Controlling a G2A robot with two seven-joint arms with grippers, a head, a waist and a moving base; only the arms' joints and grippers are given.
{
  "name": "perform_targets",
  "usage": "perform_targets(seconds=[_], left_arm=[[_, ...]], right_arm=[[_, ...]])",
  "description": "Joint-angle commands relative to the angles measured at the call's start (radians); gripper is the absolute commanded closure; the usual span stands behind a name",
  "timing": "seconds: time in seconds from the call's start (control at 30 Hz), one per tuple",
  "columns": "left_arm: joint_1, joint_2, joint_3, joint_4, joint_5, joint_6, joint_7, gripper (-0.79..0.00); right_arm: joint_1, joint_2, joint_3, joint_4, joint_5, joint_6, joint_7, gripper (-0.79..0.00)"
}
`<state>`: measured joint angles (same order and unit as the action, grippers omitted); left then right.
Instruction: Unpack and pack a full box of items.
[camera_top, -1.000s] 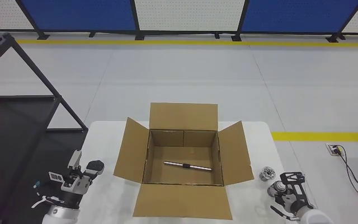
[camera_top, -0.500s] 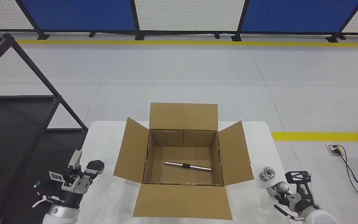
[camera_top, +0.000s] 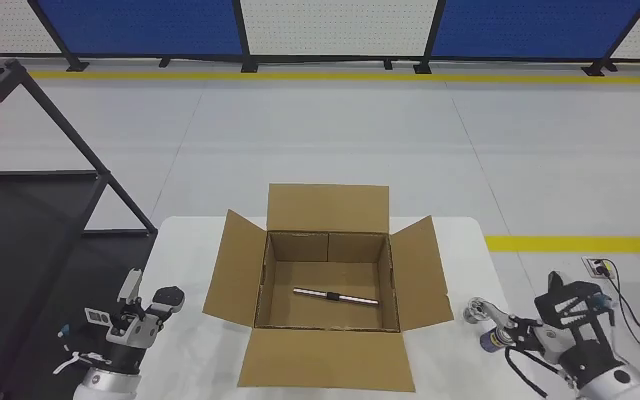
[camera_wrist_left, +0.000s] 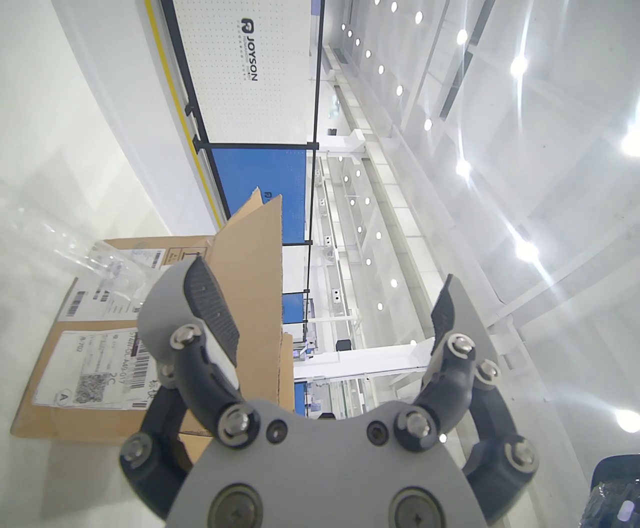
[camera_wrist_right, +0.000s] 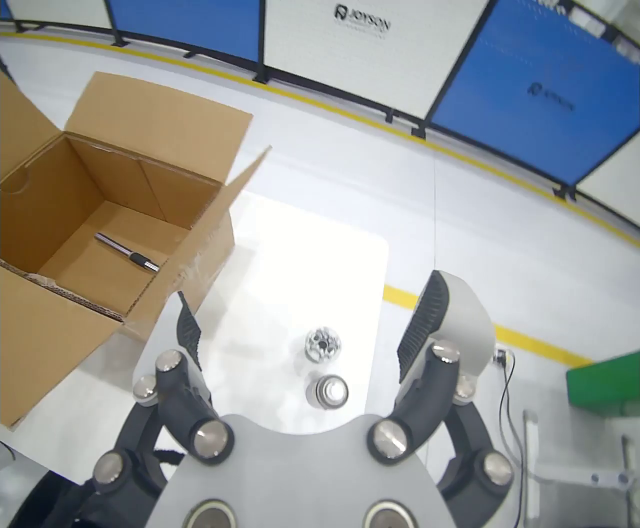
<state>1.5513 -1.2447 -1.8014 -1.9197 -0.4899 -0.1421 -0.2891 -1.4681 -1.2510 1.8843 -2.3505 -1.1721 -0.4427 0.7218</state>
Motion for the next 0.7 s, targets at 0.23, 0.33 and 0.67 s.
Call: perform_targets(seconds=[0.23, 0.33, 0.67], left_arm=[[0.054, -0.003, -0.018, -0.005, -0.037, -0.045, -0.02, -0.785], [0.067, -0.004, -0.014, -0.013, -0.036, -0.049, -0.028, -0.785], [0.078, -0.003, -0.01, -0.02, -0.014, -0.046, -0.049, -0.785]], right_arm=[[0.349, 0.008, -0.4, 0.001, -0.052, 0.021, 0.261, -0.785], [0.433, 0.002, -0.511, 0.001, -0.04, 0.076, 0.361, -0.785], [0.447, 0.002, -0.523, 0.001, -0.058, 0.094, 0.388, -0.785]])
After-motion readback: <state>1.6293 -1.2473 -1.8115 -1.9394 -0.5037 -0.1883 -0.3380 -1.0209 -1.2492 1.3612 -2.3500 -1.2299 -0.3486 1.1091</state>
